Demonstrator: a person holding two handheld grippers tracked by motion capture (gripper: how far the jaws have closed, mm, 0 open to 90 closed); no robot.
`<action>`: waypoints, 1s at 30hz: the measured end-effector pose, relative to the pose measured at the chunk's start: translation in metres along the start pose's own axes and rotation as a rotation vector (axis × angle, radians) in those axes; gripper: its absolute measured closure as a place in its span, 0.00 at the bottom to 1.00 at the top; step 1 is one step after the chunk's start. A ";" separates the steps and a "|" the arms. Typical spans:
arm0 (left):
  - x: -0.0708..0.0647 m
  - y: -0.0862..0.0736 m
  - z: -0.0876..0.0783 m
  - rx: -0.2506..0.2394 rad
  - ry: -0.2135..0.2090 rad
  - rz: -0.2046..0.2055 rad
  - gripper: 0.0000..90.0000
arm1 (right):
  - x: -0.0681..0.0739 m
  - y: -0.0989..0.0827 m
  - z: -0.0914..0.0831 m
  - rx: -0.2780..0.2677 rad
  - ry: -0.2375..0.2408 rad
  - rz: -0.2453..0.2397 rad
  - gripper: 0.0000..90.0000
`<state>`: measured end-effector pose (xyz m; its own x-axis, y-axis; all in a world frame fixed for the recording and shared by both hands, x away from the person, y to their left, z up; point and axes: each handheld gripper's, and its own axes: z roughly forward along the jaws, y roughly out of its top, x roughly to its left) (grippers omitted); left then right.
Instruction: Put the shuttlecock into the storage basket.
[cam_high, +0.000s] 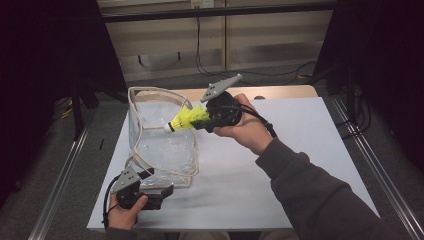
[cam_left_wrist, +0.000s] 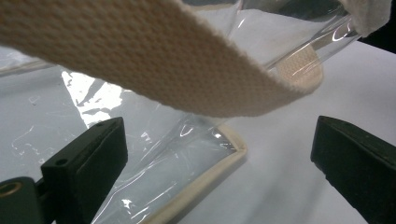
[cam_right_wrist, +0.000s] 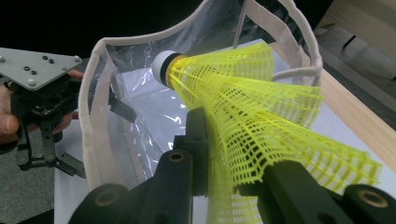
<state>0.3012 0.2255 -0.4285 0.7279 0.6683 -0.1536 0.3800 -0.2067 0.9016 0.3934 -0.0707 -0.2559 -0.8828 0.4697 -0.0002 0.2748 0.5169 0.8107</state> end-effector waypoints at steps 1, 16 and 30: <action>0.000 0.000 0.000 0.000 0.000 0.000 0.04 | 0.001 0.001 0.001 0.003 0.003 -0.007 0.88; 0.000 0.000 0.000 0.006 -0.001 0.000 0.04 | 0.009 0.006 0.019 0.025 0.012 -0.030 0.88; 0.000 0.000 0.000 0.003 0.003 0.000 0.04 | 0.015 0.008 0.034 0.043 0.024 -0.049 0.88</action>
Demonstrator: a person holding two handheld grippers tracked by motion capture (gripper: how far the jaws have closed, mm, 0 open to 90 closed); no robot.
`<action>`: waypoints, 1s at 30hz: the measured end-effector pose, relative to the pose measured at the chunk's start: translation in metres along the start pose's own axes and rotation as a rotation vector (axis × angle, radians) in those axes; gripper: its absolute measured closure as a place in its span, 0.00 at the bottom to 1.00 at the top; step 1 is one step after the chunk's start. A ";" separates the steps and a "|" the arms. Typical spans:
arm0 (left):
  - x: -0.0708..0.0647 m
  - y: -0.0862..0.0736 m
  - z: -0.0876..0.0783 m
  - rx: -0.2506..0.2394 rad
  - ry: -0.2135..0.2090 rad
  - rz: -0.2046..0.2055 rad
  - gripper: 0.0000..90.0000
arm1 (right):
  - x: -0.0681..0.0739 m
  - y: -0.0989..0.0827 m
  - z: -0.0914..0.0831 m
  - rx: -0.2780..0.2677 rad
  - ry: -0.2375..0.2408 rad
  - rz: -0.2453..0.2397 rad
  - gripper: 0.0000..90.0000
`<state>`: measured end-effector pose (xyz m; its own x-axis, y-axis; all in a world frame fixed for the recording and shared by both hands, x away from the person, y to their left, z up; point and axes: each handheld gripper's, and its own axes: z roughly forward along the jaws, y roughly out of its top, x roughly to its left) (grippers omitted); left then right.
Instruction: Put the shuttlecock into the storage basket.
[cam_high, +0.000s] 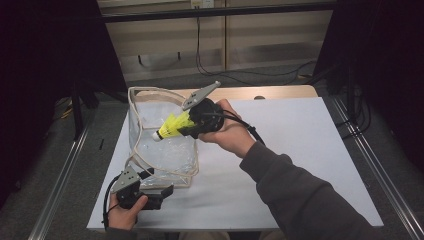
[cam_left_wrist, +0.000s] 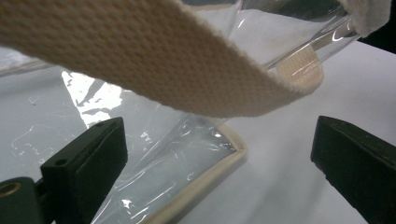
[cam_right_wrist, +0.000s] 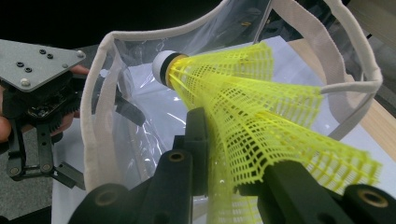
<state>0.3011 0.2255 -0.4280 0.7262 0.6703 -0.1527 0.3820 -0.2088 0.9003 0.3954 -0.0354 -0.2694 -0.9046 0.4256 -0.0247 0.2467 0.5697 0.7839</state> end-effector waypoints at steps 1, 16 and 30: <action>0.000 0.000 0.000 0.000 0.001 0.001 0.04 | 0.000 0.000 0.001 0.000 0.001 0.000 0.88; 0.000 0.000 0.000 -0.003 -0.003 0.000 0.04 | 0.004 0.002 0.017 0.021 0.006 -0.015 0.88; 0.000 0.000 0.000 -0.002 -0.002 0.000 0.04 | 0.008 0.003 0.027 0.034 0.012 -0.025 0.88</action>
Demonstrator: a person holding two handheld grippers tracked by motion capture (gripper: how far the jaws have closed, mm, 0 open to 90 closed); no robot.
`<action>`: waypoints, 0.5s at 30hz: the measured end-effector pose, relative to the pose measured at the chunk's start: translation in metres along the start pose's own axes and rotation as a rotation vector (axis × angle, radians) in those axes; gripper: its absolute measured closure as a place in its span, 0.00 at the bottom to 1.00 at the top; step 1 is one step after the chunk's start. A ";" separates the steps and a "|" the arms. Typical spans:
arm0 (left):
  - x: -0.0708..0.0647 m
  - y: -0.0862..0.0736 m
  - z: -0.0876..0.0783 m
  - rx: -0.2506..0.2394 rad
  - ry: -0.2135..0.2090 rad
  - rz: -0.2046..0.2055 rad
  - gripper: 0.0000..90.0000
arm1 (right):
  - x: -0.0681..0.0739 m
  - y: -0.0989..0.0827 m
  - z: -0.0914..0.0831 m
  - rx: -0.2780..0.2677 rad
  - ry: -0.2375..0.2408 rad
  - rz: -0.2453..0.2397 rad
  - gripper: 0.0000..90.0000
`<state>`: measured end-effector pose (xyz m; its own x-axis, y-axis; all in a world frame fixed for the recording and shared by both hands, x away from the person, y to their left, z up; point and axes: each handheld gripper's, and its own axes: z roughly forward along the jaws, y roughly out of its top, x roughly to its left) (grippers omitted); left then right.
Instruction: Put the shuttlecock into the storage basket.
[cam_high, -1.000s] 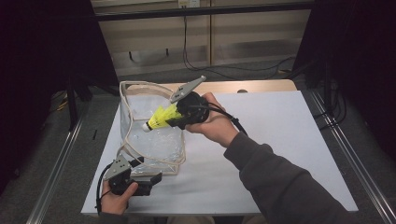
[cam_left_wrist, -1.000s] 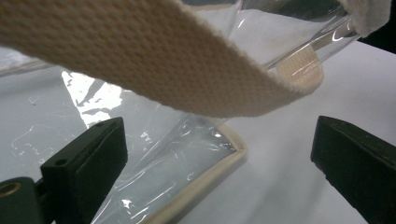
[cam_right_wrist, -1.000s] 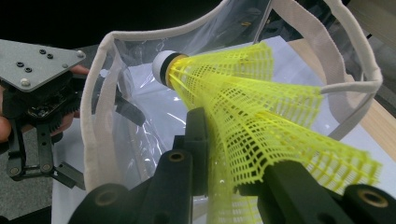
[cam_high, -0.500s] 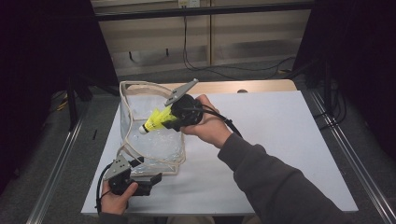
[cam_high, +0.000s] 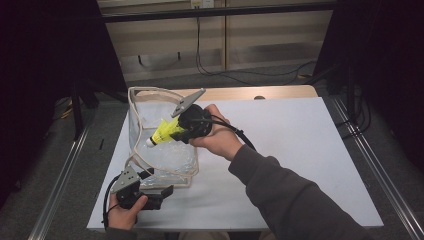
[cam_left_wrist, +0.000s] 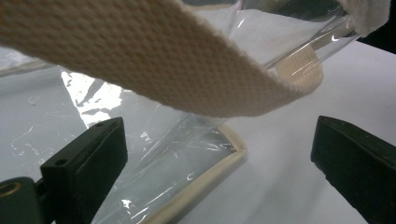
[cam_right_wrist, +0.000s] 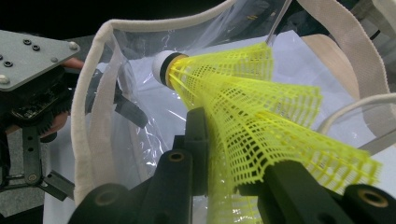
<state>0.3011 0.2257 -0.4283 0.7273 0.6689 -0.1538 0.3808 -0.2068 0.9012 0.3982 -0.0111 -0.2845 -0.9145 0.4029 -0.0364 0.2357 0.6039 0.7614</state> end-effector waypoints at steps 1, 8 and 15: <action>0.000 0.000 0.000 0.001 0.000 0.001 0.04 | 0.000 0.000 0.001 -0.001 0.002 0.006 0.88; 0.000 0.000 0.000 -0.001 -0.001 0.002 0.04 | 0.004 0.001 0.007 0.019 0.002 -0.010 0.88; 0.000 0.000 0.000 0.002 -0.002 0.003 0.04 | 0.007 0.000 0.014 0.026 0.006 -0.011 0.88</action>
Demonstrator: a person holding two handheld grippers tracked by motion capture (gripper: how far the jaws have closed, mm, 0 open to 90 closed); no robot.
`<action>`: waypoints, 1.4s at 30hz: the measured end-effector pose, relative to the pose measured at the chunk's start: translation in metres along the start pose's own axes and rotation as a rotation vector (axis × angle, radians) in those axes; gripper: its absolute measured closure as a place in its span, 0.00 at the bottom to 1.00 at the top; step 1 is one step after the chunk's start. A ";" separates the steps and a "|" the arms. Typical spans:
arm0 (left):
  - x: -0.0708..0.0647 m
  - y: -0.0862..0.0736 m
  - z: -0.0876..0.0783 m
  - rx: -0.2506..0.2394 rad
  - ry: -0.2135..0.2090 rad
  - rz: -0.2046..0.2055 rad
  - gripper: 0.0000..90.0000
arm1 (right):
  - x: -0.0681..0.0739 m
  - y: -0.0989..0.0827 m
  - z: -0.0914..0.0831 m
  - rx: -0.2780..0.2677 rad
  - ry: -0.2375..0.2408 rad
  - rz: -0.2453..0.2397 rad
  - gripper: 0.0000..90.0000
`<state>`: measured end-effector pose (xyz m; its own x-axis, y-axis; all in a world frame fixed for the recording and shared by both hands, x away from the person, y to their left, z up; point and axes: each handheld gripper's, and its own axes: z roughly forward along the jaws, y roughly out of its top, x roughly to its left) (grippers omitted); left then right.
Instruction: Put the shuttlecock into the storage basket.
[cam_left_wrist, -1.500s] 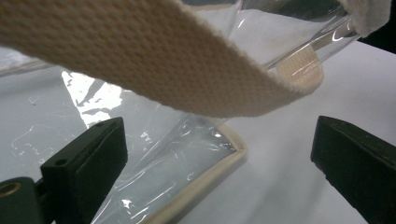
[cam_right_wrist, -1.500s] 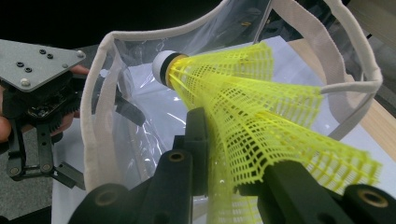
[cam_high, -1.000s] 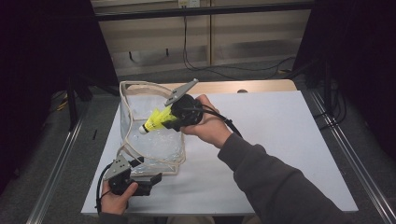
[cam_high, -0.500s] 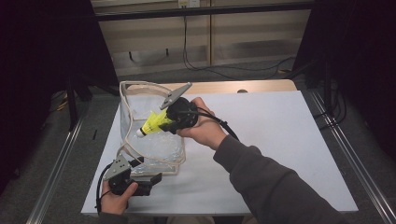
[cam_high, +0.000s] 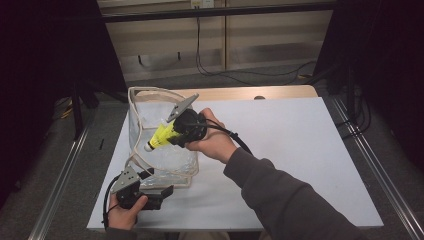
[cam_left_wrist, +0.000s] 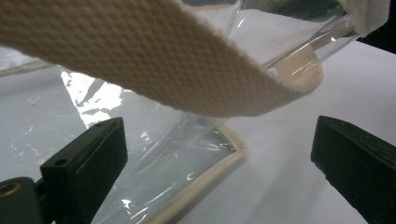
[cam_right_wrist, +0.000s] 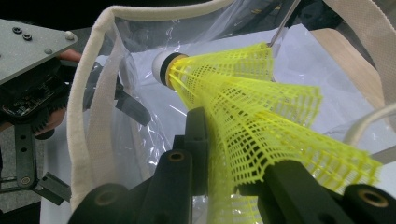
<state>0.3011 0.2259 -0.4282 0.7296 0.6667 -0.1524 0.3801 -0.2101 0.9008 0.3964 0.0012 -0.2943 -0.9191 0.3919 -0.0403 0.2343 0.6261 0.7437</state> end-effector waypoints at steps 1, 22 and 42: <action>0.000 0.000 0.000 0.002 0.000 0.000 0.04 | 0.000 0.000 0.001 0.000 0.000 -0.002 0.88; 0.000 0.000 0.000 0.000 0.000 0.001 0.04 | 0.000 -0.009 0.019 0.029 -0.002 0.014 0.88; 0.000 0.000 0.001 -0.003 0.002 -0.003 0.04 | -0.001 -0.015 0.029 0.061 -0.007 0.009 0.88</action>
<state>0.3010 0.2254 -0.4288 0.7277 0.6684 -0.1541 0.3801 -0.2059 0.9018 0.4030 0.0106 -0.3246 -0.9148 0.4021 -0.0390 0.2612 0.6624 0.7021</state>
